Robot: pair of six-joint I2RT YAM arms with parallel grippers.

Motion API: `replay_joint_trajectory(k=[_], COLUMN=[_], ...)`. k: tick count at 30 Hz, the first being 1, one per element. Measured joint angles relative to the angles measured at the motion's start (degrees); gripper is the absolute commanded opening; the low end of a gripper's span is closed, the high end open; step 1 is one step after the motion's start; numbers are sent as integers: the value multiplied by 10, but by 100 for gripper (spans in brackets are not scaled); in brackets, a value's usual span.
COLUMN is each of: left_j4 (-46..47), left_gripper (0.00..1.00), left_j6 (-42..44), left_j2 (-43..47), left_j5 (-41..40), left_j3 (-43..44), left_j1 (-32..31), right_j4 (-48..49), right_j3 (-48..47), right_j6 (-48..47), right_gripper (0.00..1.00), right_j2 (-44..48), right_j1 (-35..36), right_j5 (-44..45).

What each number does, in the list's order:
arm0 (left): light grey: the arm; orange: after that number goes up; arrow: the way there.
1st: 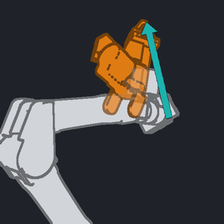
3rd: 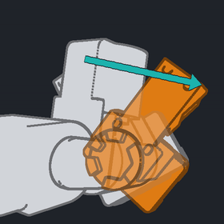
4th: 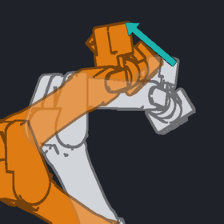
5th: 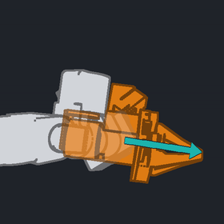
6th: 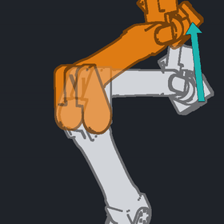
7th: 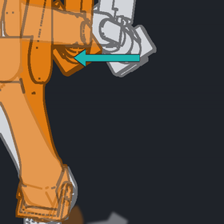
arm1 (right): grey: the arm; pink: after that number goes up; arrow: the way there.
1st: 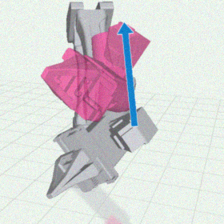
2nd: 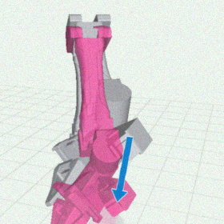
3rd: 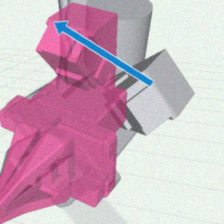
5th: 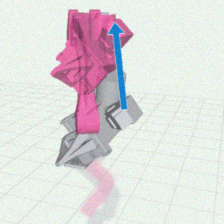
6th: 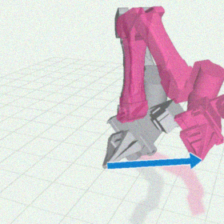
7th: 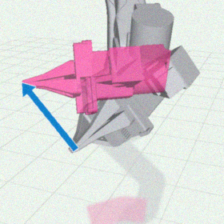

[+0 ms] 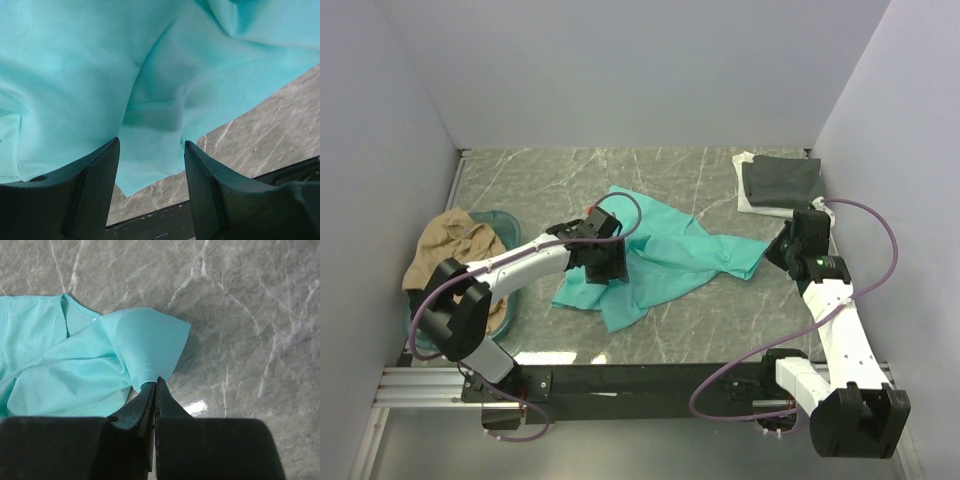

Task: Fold and stack the t-shirts
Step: Flatten the tshirt out

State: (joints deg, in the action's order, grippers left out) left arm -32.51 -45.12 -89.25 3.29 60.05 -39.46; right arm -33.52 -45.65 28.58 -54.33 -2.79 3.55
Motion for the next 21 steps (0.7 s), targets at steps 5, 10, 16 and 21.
replay_joint_trajectory(k=[5,10,16,21], left_j4=[-8,-13,-14,9], left_gripper=[60,64,66,65], left_j6=[11,3,-38,-36], left_j2=[-7,0,86,108], left_j5=[-2,-69,-182,-182], left_j3=[10,26,19,12], left_j1=[-30,-72,-99,-99], right_j4=[0,0,0,0], right_j3=[0,0,0,0], right_j6=[1,1,1,1], right_gripper=[0,0,0,0], right_j2=[-3,-3,-3,-4], right_j1=[0,0,0,0], right_j5=[0,0,0,-2])
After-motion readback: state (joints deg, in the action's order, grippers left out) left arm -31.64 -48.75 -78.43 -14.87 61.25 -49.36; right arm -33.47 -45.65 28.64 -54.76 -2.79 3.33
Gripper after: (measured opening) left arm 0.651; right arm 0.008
